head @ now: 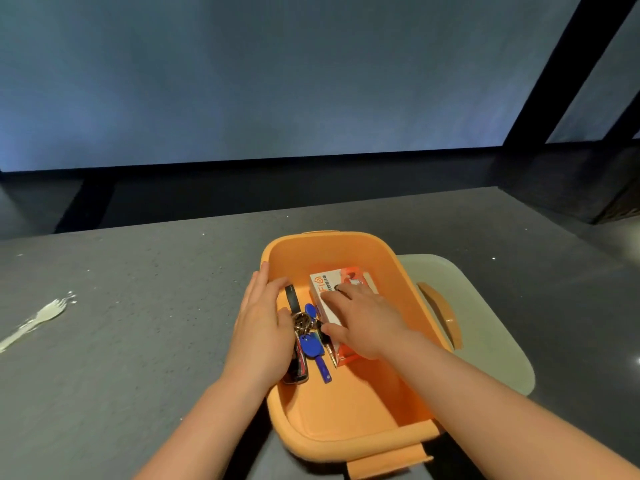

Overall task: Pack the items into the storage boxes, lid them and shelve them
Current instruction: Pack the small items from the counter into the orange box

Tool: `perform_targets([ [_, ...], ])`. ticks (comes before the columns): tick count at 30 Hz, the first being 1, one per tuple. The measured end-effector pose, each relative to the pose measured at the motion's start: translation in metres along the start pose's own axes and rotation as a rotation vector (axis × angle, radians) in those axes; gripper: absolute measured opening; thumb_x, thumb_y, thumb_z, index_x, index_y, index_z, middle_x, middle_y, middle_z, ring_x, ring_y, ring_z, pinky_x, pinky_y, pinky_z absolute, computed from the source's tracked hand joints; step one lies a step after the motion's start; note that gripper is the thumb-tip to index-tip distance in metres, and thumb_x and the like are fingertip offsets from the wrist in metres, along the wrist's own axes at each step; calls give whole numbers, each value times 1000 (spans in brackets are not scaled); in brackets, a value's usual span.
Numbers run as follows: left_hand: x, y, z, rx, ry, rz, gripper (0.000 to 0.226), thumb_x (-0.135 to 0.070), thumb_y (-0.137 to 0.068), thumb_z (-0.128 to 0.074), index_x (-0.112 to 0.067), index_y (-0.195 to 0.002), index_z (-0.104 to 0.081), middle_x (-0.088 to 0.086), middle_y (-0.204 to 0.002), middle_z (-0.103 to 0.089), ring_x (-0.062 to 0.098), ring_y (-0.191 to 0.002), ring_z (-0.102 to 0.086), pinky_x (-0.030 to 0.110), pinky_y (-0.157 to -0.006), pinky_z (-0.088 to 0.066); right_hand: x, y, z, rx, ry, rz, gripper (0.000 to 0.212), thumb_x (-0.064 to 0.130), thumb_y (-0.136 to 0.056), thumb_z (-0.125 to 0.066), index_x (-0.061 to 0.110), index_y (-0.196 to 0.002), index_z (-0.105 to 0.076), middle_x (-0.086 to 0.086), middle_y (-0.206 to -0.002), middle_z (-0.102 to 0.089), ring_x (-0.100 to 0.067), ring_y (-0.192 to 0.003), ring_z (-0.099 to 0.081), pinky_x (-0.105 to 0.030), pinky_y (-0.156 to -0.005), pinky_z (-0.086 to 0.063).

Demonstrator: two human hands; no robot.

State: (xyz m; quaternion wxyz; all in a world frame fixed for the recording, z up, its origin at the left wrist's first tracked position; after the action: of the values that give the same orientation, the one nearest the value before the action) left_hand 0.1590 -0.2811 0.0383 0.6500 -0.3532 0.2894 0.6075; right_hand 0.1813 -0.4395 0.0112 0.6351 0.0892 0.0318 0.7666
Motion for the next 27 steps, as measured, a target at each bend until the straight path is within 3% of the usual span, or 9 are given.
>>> perform_targets([
  [6, 0, 1, -1, 17, 19, 12, 55, 0, -96, -33, -32, -141, -32, -14, -158, -4, 6, -144, -2, 26, -113, -10, 3, 0, 0, -2, 44, -60, 57, 53, -95, -40, 32, -146, -26, -1, -153, -28, -25, -139, -24, -42, -105, -35],
  [14, 2, 29, 17, 57, 37, 14, 61, 5, -91, -37, -27, -143, -30, -8, -158, -4, 10, -145, -3, 38, -118, -18, 21, 33, -7, 45, -7, -59, 60, 53, -95, -40, 34, -149, -20, 1, -157, -20, -25, -143, -17, -42, -110, -27],
  [27, 38, 129, 83, -171, 30, 126, 60, 8, -90, -32, -27, -139, -36, -11, -157, -6, 5, -144, -4, 30, -118, -13, 116, 83, -21, 75, 1, 167, 62, 48, -95, -44, 34, -149, -17, 2, -158, -17, -24, -143, -16, -40, -110, -26],
])
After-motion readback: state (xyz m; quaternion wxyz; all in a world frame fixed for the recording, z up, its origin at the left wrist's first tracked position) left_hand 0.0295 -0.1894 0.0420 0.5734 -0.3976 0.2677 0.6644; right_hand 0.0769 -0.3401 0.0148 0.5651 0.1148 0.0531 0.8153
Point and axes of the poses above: each hand's wrist, its own y-axis away from the middle knuckle, its own z-axis out of the back of the hand, x = y × z, the point moved 7 cm from there along -y, towards the middle knuckle
